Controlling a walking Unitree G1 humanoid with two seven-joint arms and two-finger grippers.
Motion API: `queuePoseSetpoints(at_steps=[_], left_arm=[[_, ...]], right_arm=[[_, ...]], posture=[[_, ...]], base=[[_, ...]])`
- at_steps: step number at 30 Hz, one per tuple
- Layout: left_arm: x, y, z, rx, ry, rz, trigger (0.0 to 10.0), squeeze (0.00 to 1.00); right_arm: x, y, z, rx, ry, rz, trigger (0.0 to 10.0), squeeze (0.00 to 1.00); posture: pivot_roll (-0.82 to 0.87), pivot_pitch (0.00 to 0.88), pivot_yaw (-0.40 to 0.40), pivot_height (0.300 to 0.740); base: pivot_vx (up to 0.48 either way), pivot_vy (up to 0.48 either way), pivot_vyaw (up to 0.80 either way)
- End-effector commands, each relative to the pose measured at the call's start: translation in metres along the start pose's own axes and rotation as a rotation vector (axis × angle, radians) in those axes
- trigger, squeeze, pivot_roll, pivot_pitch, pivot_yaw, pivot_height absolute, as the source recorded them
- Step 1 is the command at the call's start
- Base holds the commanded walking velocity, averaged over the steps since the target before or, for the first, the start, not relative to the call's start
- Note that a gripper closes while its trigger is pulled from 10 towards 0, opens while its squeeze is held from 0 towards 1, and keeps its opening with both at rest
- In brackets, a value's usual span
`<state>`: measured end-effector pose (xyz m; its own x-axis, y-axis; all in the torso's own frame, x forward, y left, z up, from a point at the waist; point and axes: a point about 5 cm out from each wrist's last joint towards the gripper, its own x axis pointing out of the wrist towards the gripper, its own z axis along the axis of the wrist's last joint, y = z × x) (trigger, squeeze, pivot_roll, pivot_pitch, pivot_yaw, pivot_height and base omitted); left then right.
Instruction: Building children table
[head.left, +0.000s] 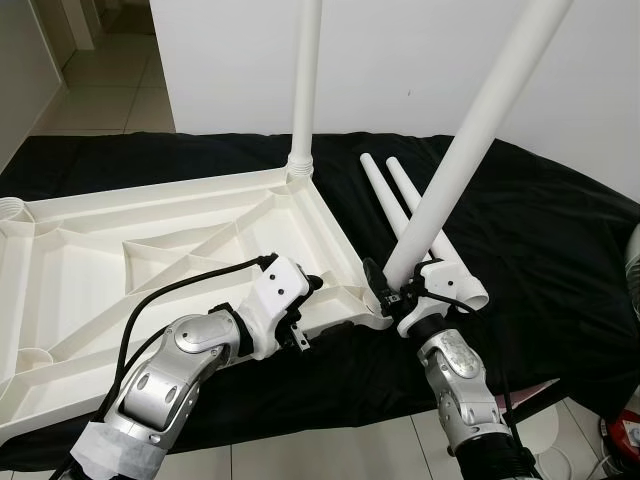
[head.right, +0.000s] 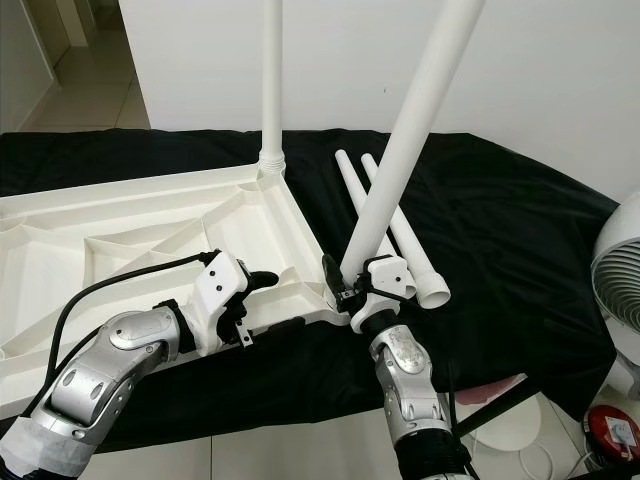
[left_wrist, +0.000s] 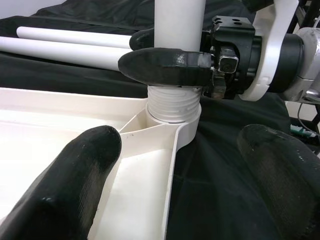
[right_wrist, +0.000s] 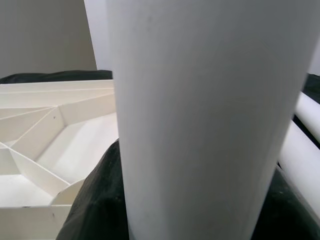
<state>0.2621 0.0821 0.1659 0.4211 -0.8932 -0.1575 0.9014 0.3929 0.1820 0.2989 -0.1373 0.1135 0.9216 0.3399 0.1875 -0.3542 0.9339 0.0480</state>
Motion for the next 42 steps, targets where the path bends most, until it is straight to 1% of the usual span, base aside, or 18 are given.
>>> queuePoseSetpoints(at_steps=[1,3,4,5,6,7,17,19,20,21,25,27,31,32,34,35,37,42], left_arm=[[0.000,0.002,0.001,0.006,-0.001,0.030,10.0,0.00],[-0.001,0.003,0.002,0.005,-0.002,0.031,10.0,0.00],[-0.001,0.003,0.002,0.001,-0.003,0.033,10.0,0.00],[-0.002,0.004,0.001,-0.012,-0.005,0.033,10.0,0.09],[-0.002,0.004,0.001,-0.012,-0.005,0.033,10.0,0.09],[-0.002,0.005,0.001,-0.039,-0.015,0.030,10.0,1.00],[-0.001,0.011,0.010,-0.043,-0.054,0.030,10.0,1.00],[0.000,0.017,0.009,-0.010,-0.040,0.050,10.0,1.00],[0.000,0.017,0.009,-0.010,-0.040,0.050,10.0,1.00],[0.001,0.021,0.013,-0.003,-0.056,0.065,10.0,1.00],[0.002,0.025,0.017,-0.015,-0.078,0.074,10.0,1.00],[0.003,0.033,0.019,-0.014,-0.091,0.097,10.0,1.00],[0.002,0.039,0.026,-0.003,-0.115,0.113,10.0,1.00],[0.002,0.041,0.027,0.001,-0.119,0.117,10.0,0.94],[0.002,0.041,0.027,0.001,-0.119,0.117,10.0,0.94],[0.001,0.043,0.030,0.004,-0.130,0.119,10.0,0.00],[0.000,0.044,0.037,-0.010,-0.173,0.113,10.0,0.00],[0.001,0.042,0.057,-0.061,-0.287,0.059,10.0,0.00]], right_arm=[[-0.024,-0.004,-0.038,0.057,0.190,-0.040,10.0,0.00],[-0.021,-0.001,-0.028,0.085,0.130,-0.026,10.0,0.00],[-0.016,0.001,-0.014,0.110,0.068,-0.009,10.0,0.00],[-0.011,0.004,-0.001,0.121,0.018,0.018,10.0,0.00],[-0.011,0.004,-0.001,0.121,0.018,0.018,10.0,0.00],[-0.007,0.007,0.010,0.124,-0.016,0.045,10.0,0.00],[0.001,0.017,0.033,0.096,-0.041,0.176,10.0,0.00],[0.003,0.024,0.048,0.053,-0.028,0.319,10.0,0.00],[0.003,0.024,0.048,0.053,-0.028,0.319,10.0,0.00],[0.004,0.022,0.056,-0.003,0.000,0.399,10.0,0.00],[0.005,0.017,0.059,-0.035,0.038,0.412,10.0,0.00],[0.008,0.007,0.064,-0.078,0.071,0.421,10.0,0.00],[0.009,-0.003,0.070,-0.089,0.079,0.433,10.0,0.00],[0.009,-0.006,0.071,-0.097,0.087,0.431,10.0,0.00],[0.009,-0.006,0.071,-0.097,0.087,0.431,10.0,0.00],[0.009,-0.011,0.071,-0.120,0.098,0.427,10.0,0.00],[0.008,-0.019,0.071,-0.151,0.123,0.423,10.0,0.00],[0.006,-0.022,0.066,-0.194,0.163,0.453,10.0,0.00]], posture=[[0.07,0.086,-0.042,0.740],[0.07,0.086,-0.043,0.740],[0.07,0.085,-0.042,0.740],[0.06,0.083,-0.040,0.740],[0.06,0.083,-0.040,0.740],[0.06,0.082,-0.039,0.740],[0.06,0.074,-0.046,0.740],[0.06,0.062,-0.048,0.740],[0.06,0.062,-0.048,0.740],[0.06,0.055,-0.053,0.740],[0.06,0.050,-0.054,0.740],[0.06,0.043,-0.057,0.740],[0.06,0.038,-0.059,0.740],[0.06,0.033,-0.059,0.740],[0.06,0.033,-0.059,0.740],[0.06,0.029,-0.059,0.740],[0.06,0.024,-0.059,0.740],[0.06,0.019,-0.058,0.740]], base=[[0.000,0.000,0.00],[0.000,0.000,0.00],[0.000,0.000,0.00],[0.000,0.000,0.00],[0.000,0.000,0.00],[0.000,0.000,0.00],[0.000,0.000,0.00],[0.000,0.000,0.00],[0.000,0.000,0.00],[0.000,0.000,0.00],[0.000,0.000,0.00],[0.000,0.000,0.00],[0.000,0.000,0.00],[0.000,0.000,0.00],[0.000,0.000,0.00],[0.000,0.000,0.00],[0.000,0.000,0.00],[0.000,0.000,0.00]])
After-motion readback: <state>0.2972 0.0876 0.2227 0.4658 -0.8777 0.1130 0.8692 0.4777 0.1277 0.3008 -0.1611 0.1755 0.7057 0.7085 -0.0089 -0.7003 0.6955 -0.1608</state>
